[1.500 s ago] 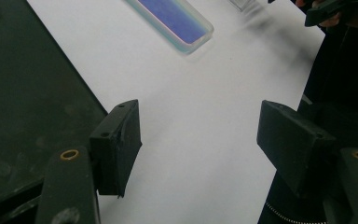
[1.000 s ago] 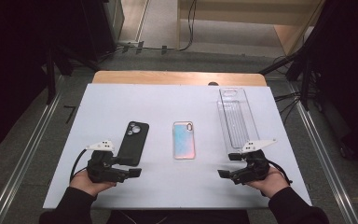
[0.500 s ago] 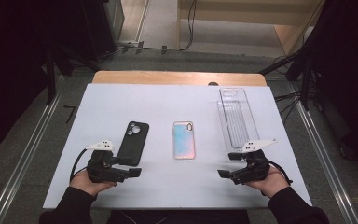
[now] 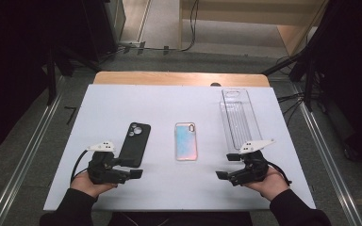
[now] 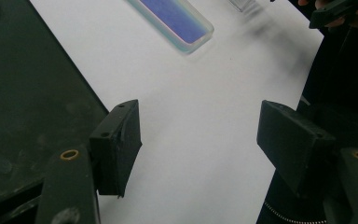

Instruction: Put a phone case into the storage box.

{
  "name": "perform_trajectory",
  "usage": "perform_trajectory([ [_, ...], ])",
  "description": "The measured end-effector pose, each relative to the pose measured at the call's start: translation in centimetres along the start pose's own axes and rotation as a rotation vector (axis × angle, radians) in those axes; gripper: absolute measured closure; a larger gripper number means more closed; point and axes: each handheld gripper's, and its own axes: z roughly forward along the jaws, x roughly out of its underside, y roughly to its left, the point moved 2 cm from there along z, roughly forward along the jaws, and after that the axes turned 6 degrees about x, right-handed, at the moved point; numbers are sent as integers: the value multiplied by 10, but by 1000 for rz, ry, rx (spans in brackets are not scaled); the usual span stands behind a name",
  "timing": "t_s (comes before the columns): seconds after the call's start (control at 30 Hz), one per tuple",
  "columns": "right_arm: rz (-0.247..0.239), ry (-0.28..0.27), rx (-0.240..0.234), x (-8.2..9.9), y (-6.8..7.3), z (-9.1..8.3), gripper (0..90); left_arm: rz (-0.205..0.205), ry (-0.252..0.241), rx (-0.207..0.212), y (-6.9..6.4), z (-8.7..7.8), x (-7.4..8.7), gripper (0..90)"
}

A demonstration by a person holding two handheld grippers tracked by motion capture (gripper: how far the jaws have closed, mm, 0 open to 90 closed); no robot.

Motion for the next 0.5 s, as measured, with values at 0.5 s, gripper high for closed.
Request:
perform_trajectory([
  [0.5,19,-6,35,-31,8,23,251,2,-1,5,0,0,0,304],
])
